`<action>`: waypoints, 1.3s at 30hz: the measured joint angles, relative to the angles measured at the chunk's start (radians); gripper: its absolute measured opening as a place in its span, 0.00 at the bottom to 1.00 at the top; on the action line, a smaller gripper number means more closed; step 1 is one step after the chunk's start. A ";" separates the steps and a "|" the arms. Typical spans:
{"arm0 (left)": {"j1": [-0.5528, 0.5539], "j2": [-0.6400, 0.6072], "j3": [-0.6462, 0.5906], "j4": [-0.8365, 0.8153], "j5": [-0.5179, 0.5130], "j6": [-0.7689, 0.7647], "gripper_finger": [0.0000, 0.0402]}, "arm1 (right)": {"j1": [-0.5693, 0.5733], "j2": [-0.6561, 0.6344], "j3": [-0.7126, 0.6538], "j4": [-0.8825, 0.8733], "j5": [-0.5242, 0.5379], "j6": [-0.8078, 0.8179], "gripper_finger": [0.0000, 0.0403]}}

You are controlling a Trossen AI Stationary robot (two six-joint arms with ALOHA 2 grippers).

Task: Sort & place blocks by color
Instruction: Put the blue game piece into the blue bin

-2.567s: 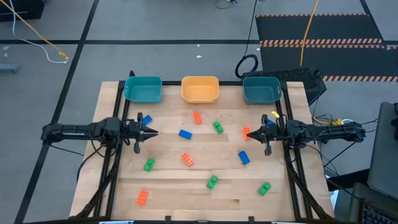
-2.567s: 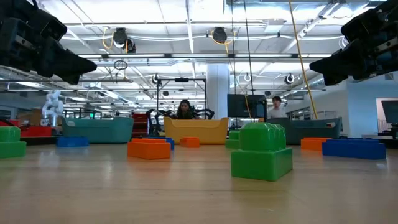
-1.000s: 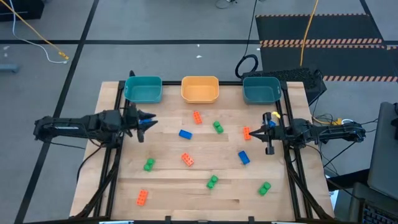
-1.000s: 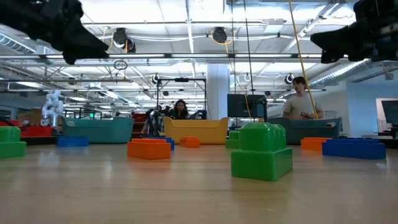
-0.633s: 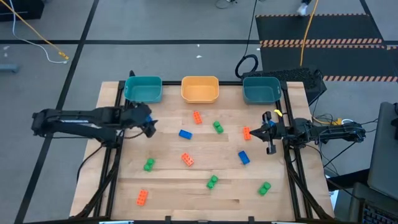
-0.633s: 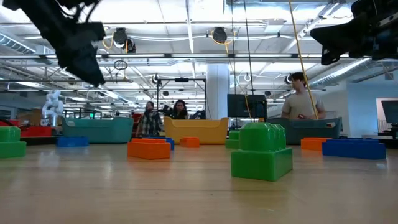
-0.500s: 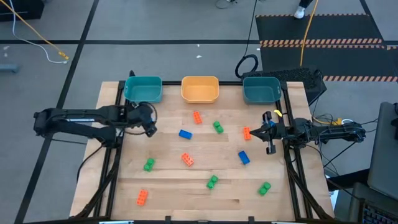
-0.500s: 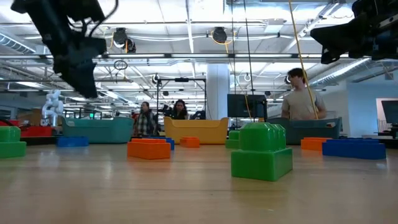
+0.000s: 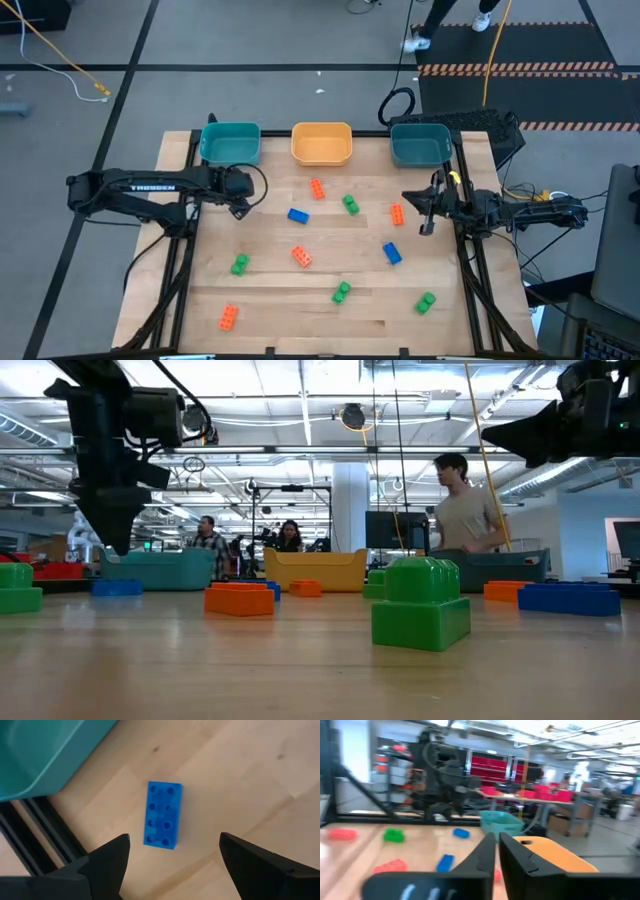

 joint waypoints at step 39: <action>0.208 0.322 -0.023 0.207 0.204 0.078 0.60 | 0.000 0.000 0.000 0.079 0.022 0.011 0.46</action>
